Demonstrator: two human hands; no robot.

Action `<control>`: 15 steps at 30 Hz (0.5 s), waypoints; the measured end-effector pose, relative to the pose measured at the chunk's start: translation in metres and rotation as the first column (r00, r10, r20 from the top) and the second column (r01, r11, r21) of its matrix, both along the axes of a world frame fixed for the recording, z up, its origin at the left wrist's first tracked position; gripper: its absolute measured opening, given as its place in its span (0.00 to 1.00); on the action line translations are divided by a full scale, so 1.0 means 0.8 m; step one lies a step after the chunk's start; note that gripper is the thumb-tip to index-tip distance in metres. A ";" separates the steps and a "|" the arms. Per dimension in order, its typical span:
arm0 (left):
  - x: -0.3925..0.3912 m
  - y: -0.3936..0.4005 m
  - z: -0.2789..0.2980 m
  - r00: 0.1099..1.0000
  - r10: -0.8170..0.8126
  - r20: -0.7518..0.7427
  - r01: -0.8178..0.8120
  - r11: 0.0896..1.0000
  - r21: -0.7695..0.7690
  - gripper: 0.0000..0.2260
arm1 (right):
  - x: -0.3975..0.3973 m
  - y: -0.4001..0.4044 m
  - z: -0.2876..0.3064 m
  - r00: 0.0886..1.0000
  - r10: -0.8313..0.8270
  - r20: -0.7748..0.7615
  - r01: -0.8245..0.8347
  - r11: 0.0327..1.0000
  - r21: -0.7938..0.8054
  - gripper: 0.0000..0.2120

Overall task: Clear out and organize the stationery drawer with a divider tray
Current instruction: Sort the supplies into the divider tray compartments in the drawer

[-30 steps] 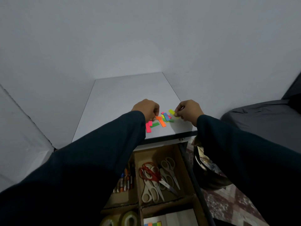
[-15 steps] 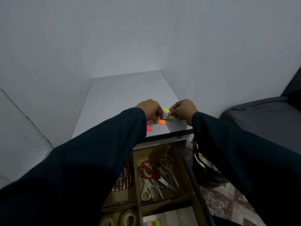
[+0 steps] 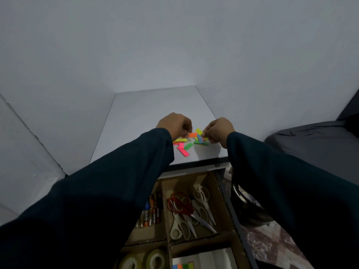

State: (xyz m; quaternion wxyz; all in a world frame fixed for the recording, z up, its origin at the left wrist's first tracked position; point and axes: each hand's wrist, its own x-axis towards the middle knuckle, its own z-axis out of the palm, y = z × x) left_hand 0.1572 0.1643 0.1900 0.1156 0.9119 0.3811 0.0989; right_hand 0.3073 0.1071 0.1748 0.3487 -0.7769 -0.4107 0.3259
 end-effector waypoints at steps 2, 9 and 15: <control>-0.016 0.005 0.006 0.986 0.084 0.141 -0.074 0.994 -0.075 0.07 | -0.002 0.004 -0.003 1.000 0.002 0.011 -0.002 1.000 -0.009 0.10; -0.072 0.001 0.004 0.849 0.365 0.382 -0.203 0.893 -0.402 0.08 | -0.035 0.013 -0.013 0.929 0.003 0.370 0.050 0.990 -0.132 0.17; -0.117 -0.002 -0.002 0.800 0.462 0.382 -0.227 0.823 -0.521 0.05 | -0.044 0.019 -0.015 0.853 0.040 0.520 0.036 0.990 -0.136 0.17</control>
